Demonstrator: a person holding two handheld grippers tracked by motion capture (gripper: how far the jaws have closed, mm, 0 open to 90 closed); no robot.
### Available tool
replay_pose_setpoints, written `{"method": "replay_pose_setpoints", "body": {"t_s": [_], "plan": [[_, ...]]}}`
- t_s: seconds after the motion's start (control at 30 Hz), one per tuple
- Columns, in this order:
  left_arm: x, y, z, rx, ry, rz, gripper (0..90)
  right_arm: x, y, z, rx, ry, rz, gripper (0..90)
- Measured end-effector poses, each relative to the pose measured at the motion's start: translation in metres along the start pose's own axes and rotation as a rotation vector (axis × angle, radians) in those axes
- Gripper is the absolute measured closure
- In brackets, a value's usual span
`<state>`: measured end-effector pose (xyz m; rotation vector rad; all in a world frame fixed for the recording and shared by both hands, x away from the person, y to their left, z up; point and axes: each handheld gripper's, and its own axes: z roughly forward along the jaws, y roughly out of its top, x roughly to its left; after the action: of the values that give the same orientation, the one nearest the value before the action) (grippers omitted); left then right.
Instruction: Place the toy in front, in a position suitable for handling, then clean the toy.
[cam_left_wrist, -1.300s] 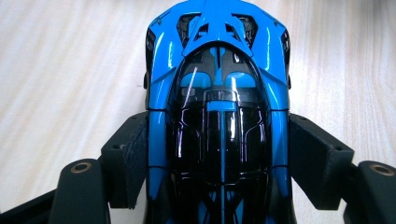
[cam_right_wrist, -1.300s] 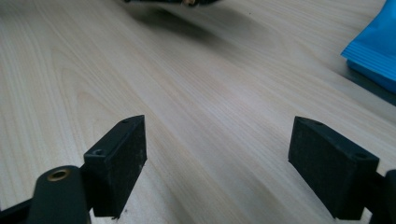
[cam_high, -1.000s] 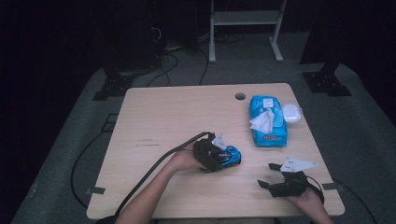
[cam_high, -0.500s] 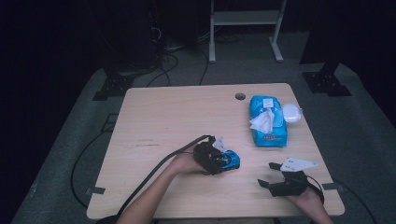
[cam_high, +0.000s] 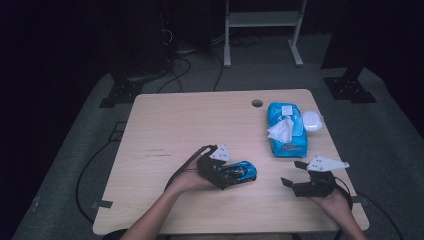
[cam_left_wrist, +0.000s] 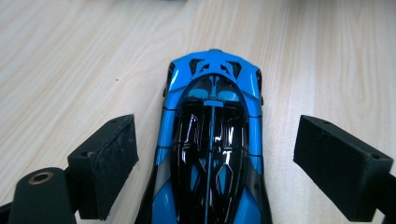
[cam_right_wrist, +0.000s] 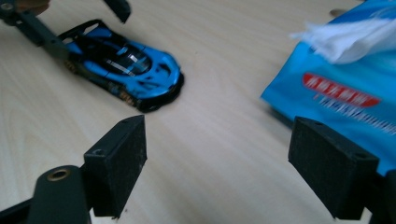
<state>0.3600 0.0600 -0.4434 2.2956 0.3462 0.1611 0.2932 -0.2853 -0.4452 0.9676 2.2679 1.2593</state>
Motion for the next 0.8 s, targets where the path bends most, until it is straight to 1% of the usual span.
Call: {"method": "replay_pose_setpoints", "body": {"t_s": [0.03,0.07,0.1,0.13,0.17,0.2,0.23,0.27,0.37,0.4,0.43,0.47,0.5,0.53,0.6,0.67,0.7,0.8], "plan": [[0.000,-0.001,-0.002,-0.008,0.018,-0.002,11.8,-0.003,0.005,-0.001,-0.005,-0.008,-0.006,18.6],[0.000,-0.002,-0.005,-0.002,0.028,0.001,10.0,-0.005,0.009,-0.002,-0.010,-0.017,-0.011,18.6],[-0.001,-0.003,-0.008,-0.017,0.045,-0.004,9.9,-0.007,0.013,-0.003,-0.014,-0.021,-0.015,18.6],[-0.002,-0.004,-0.011,-0.026,0.053,-0.005,9.8,-0.011,0.020,-0.005,-0.017,-0.027,-0.024,18.6],[-0.003,-0.005,-0.014,-0.034,0.057,-0.005,8.9,-0.015,0.031,-0.007,-0.022,-0.042,-0.041,18.7],[-0.004,-0.007,-0.018,-0.046,0.064,-0.007,8.9,-0.015,0.031,-0.007,-0.022,-0.042,-0.041,18.7],[-0.006,-0.009,-0.020,-0.059,0.074,-0.006,8.9,-0.018,0.037,-0.009,-0.026,-0.046,-0.047,19.9],[-0.007,-0.012,-0.024,-0.066,0.080,0.007,8.9,-0.021,0.044,-0.011,-0.026,-0.050,-0.052,20.8],[-0.009,-0.019,-0.029,-0.081,0.087,0.010,8.8,-0.031,0.063,-0.015,-0.043,-0.078,-0.055,20.8],[-0.009,-0.022,-0.030,-0.084,0.087,0.001,8.9,-0.034,0.069,-0.016,-0.041,-0.088,-0.057,20.8],[-0.008,-0.024,-0.030,-0.086,0.092,-0.002,8.9,-0.037,0.075,-0.016,-0.051,-0.097,-0.058,20.8],[-0.007,-0.025,-0.030,-0.091,0.089,-0.005,8.9,-0.039,0.080,-0.016,-0.057,-0.101,-0.062,20.8],[-0.006,-0.026,-0.030,-0.087,0.086,-0.006,8.9,-0.041,0.083,-0.015,-0.059,-0.107,-0.064,20.8],[-0.006,-0.027,-0.030,-0.097,0.084,-0.017,8.9,-0.042,0.086,-0.014,-0.055,-0.111,-0.058,20.8],[-0.005,-0.027,-0.031,-0.111,0.086,-0.020,8.9,-0.045,0.090,-0.009,-0.048,-0.119,-0.062,20.9],[-0.004,-0.026,-0.032,-0.132,0.085,-0.015,8.9,-0.048,0.091,-0.002,-0.032,-0.126,-0.059,20.9],[-0.004,-0.025,-0.033,-0.131,0.086,-0.010,8.9,-0.050,0.091,0.002,-0.026,-0.128,-0.058,20.9],[-0.004,-0.023,-0.034,-0.166,0.092,-0.007,8.8,-0.054,0.092,0.013,-0.020,-0.128,-0.047,21.3]]}}
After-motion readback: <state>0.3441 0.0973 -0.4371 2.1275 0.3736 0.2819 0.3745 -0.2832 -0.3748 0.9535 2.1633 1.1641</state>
